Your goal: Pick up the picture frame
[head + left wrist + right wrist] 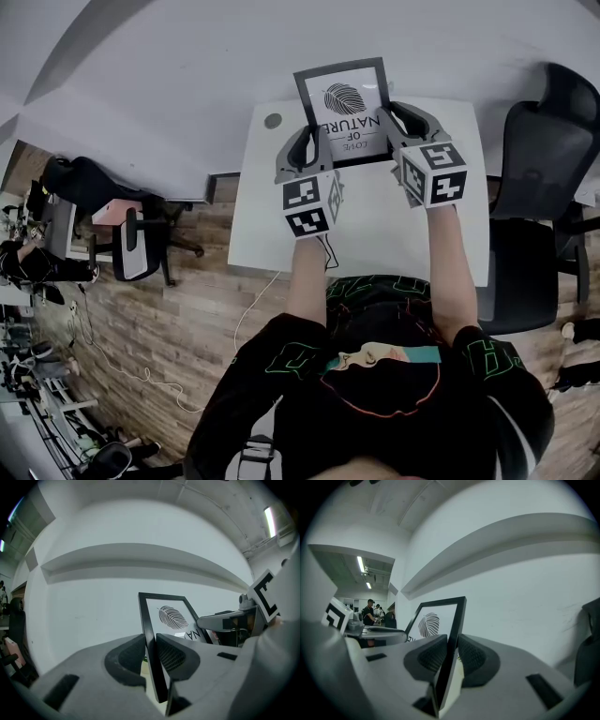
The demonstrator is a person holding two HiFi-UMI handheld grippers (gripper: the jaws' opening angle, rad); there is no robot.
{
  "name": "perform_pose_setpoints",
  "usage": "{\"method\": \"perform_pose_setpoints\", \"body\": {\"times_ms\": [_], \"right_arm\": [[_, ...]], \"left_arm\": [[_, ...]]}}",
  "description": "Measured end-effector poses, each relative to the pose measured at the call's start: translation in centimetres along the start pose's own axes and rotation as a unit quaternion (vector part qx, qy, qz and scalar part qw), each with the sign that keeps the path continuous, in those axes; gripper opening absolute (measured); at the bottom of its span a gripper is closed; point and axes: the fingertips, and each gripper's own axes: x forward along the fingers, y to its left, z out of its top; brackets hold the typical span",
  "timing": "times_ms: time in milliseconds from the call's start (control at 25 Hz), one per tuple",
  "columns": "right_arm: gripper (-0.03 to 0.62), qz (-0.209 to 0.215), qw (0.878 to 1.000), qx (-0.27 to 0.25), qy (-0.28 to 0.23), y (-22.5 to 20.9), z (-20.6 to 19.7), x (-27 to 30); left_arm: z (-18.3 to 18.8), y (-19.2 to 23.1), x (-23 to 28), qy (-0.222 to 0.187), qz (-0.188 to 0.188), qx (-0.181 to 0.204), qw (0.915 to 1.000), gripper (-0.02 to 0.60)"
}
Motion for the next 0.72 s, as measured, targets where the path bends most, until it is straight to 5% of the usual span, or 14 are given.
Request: {"method": "perform_pose_setpoints", "body": {"times_ms": [720], "right_arm": [[0.081,0.0,1.0,-0.006,0.009,0.27,-0.47,-0.39]], "left_arm": [[-0.75,-0.21,-0.56,0.007,-0.004,-0.01,0.9999,0.08]]}}
